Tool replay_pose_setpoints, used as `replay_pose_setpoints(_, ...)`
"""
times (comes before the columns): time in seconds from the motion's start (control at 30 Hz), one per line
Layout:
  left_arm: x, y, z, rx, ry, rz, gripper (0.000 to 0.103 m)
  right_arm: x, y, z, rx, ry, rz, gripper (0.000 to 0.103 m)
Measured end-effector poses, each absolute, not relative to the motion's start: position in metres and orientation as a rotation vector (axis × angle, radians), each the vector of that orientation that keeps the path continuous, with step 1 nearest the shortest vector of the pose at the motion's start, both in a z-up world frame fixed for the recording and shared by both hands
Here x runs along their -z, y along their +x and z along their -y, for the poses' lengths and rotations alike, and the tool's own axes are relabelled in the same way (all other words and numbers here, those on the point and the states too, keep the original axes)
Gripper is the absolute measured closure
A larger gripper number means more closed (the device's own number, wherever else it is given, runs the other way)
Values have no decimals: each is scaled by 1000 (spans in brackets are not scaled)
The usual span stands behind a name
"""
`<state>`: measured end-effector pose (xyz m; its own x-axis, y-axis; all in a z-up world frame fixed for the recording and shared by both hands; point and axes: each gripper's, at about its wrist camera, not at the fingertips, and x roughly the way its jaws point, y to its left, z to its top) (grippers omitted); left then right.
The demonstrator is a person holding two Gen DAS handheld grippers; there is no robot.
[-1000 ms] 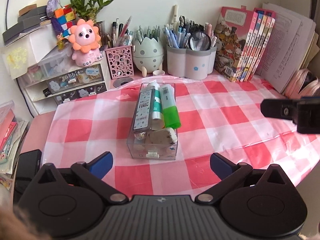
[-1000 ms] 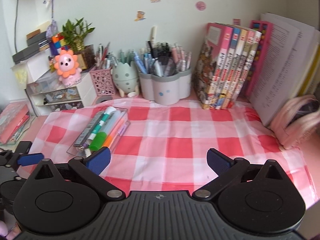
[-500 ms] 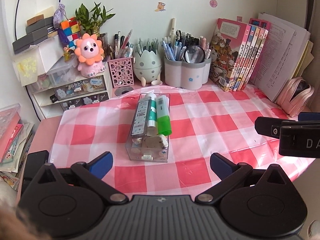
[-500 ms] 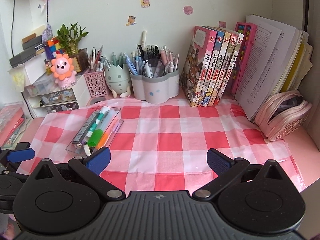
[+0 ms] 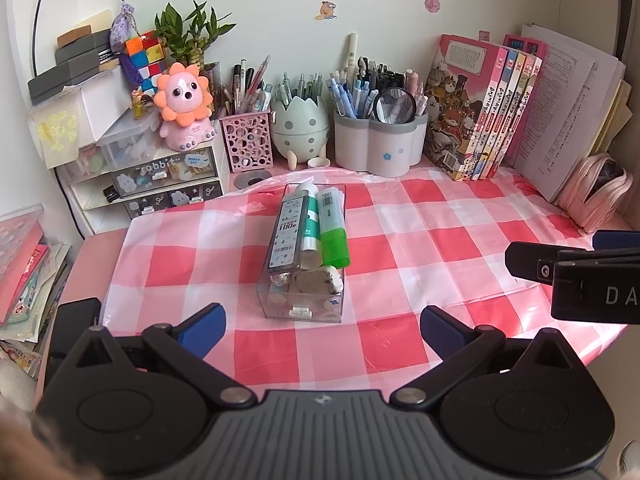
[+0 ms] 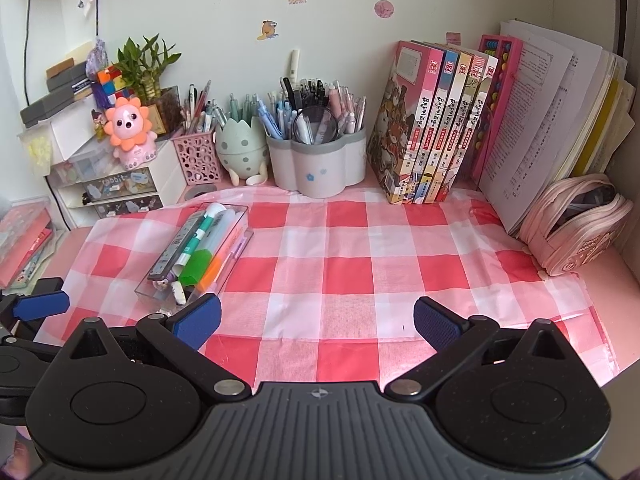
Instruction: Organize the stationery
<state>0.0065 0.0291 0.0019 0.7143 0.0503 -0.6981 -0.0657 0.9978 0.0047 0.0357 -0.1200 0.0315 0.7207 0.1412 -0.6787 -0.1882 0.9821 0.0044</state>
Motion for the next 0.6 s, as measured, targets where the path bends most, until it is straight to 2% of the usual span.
replay_pose_setpoints(0.6, -1, 6, -30, -64, -20, -772, 21, -30, 36, 118, -189, -67, -750, 5)
